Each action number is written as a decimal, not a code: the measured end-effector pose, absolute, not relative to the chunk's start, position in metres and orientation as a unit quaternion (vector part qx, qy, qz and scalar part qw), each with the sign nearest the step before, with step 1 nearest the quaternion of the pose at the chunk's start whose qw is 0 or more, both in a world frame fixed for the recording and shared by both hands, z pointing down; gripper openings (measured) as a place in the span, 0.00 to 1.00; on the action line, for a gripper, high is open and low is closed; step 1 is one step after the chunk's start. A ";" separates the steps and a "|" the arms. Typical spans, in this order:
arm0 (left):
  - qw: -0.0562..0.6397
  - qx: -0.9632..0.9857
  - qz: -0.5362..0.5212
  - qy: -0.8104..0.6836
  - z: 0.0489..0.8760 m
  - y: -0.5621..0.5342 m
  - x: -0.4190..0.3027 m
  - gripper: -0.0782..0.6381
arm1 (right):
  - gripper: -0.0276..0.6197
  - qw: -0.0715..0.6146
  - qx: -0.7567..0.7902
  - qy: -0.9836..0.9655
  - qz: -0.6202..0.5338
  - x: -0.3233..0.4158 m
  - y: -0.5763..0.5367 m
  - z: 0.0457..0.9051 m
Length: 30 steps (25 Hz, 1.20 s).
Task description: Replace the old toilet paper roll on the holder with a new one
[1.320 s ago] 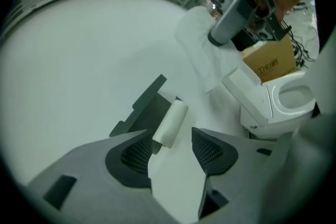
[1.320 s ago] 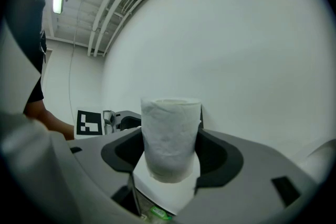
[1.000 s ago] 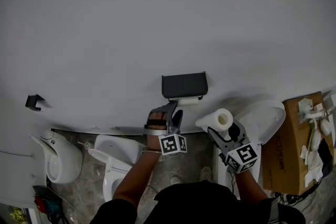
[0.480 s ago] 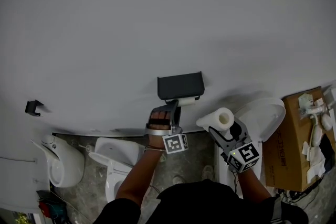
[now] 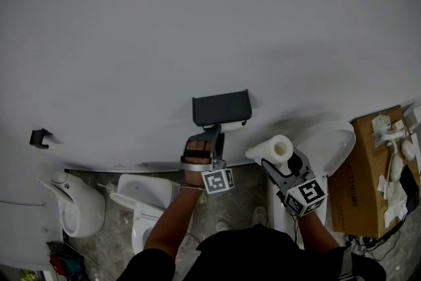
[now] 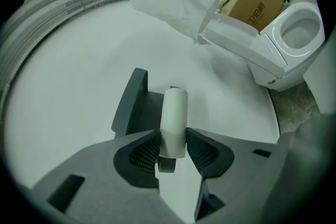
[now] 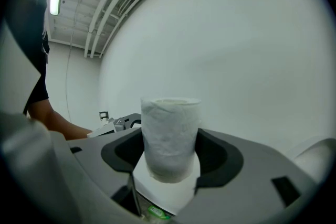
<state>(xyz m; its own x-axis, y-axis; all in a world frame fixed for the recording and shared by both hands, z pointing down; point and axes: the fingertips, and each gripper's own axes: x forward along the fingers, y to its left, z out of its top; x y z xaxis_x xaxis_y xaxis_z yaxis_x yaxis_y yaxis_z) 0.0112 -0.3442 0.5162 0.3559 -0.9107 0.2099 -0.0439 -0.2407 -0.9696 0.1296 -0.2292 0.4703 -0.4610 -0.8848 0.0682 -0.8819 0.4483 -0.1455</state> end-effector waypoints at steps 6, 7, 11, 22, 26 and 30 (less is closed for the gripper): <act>0.516 -0.646 -0.434 0.358 0.521 -0.344 0.025 0.33 | 0.49 0.009 -0.529 0.844 -0.084 0.140 -0.228 0.474; 0.519 -0.643 -0.434 0.359 0.524 -0.346 0.027 0.33 | 0.49 0.009 -0.532 0.842 -0.084 0.143 -0.228 0.474; 0.520 -0.649 -0.427 0.356 0.524 -0.347 0.039 0.33 | 0.49 0.008 -0.545 0.834 -0.084 0.158 -0.226 0.475; 0.541 -0.665 -0.396 0.329 0.521 -0.341 0.095 0.33 | 0.49 0.007 -0.582 0.809 -0.087 0.199 -0.213 0.479; 0.545 -0.673 -0.386 0.317 0.521 -0.338 0.114 0.33 | 0.49 0.009 -0.595 0.799 -0.087 0.213 -0.208 0.478; 0.556 -0.673 -0.379 0.307 0.524 -0.334 0.126 0.33 | 0.49 0.011 -0.607 0.790 -0.086 0.226 -0.203 0.477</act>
<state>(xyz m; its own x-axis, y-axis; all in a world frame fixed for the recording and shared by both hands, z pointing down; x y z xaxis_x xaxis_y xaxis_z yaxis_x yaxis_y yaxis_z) 0.1264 -0.3337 0.5242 0.5246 -0.8345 0.1686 0.0089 -0.1927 -0.9812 0.2263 -0.2034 0.4768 -0.2619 -0.9611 0.0873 -0.9573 0.2473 -0.1496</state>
